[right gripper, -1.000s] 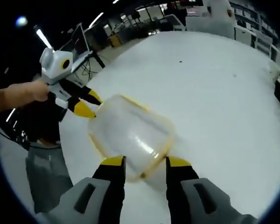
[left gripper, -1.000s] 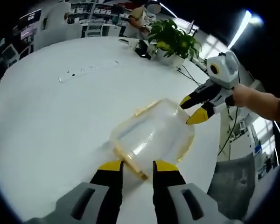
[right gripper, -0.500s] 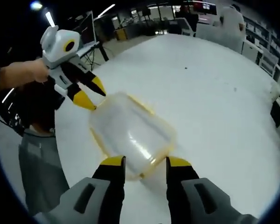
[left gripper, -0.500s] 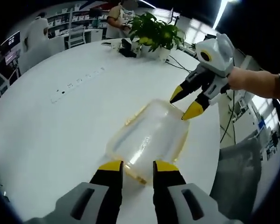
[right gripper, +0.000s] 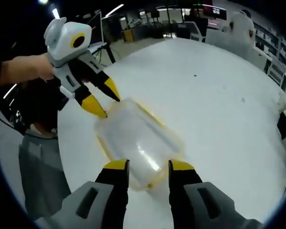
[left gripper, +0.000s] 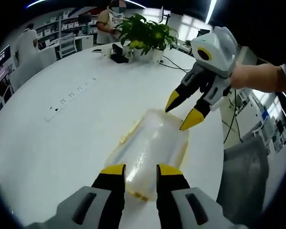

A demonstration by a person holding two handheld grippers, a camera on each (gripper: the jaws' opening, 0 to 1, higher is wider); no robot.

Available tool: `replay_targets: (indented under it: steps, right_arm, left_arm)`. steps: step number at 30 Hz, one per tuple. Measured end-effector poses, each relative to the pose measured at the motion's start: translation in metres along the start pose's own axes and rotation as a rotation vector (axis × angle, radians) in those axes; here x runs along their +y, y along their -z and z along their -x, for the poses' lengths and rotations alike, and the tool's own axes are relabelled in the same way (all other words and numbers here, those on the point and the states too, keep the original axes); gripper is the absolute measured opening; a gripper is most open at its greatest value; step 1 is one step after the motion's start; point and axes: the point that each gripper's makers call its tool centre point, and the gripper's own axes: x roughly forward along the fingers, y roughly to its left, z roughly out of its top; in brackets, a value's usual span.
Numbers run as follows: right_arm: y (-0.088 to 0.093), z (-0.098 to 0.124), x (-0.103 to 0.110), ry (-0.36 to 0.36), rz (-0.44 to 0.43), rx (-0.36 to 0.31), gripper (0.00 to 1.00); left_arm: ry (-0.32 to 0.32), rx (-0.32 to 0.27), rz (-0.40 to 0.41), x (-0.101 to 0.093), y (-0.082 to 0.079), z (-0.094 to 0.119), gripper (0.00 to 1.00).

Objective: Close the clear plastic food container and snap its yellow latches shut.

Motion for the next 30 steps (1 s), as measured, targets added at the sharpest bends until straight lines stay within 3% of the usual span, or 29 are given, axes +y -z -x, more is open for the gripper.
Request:
replay_targets:
  steps: [12, 30]
  right_arm:
    - [-0.008, -0.006, 0.015, -0.022, 0.029, -0.012, 0.29]
    - [-0.011, -0.018, 0.025, -0.046, 0.065, -0.005, 0.29]
  left_arm:
    - [0.035, -0.015, -0.028, -0.006, -0.016, -0.020, 0.18]
    - [0.045, -0.019, -0.050, -0.002, -0.023, -0.033, 0.19]
